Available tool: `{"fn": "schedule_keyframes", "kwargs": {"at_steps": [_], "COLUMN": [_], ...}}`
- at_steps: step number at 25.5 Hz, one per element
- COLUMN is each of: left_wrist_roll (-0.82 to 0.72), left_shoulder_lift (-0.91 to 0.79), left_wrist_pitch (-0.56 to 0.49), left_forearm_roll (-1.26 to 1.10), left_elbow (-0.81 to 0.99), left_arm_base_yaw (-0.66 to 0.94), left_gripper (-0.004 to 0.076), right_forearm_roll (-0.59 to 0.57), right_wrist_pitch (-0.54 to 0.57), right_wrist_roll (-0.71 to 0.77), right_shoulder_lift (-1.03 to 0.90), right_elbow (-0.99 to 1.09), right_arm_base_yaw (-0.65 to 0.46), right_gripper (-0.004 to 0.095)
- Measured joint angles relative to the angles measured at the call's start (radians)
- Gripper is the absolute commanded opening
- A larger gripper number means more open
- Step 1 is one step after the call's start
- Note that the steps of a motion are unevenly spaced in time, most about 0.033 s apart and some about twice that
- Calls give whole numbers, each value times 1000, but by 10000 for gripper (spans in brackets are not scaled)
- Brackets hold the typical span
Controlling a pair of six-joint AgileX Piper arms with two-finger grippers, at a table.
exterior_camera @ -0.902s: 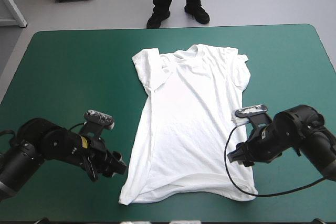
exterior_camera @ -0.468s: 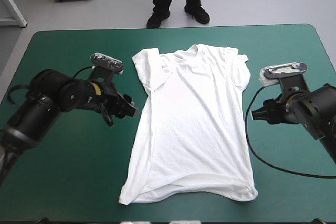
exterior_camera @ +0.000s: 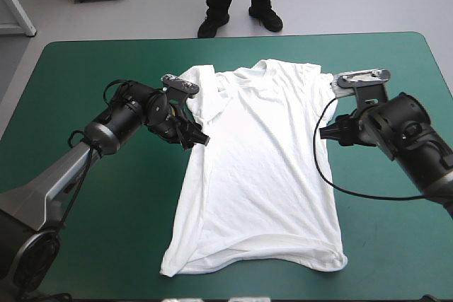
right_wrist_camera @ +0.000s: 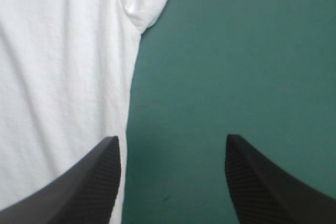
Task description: Fold the cloth
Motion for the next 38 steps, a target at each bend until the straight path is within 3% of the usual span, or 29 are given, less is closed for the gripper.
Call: {"fn": "schedule_keyframes", "kwargs": {"at_steps": [7, 18, 20, 26, 38], "left_wrist_roll": [44, 90, 90, 90, 90], "left_shoulder_lift": [110, 304, 311, 334, 343], "left_wrist_pitch": [-49, -34, -32, -35, -35], "left_forearm_roll": [-43, -117, -123, -152, -185], "left_elbow": [-32, -111, -119, -136, -140], "left_arm_base_yaw": [28, 28, 28, 31, 31], "left_gripper": [483, 480, 420, 1, -10], "right_forearm_roll": [176, 194, 196, 226, 312], "right_wrist_pitch": [-77, -80, -72, -78, -148], "right_wrist_roll": [-74, -152, -159, -178, -213], "right_shoulder_lift": [115, 178, 197, 291, 458], "right_elbow": [-28, -77, -77, -77, -87], "right_arm_base_yaw": [-124, -183, -183, -183, -183], "right_gripper": [559, 549, 550, 550, 549]}}
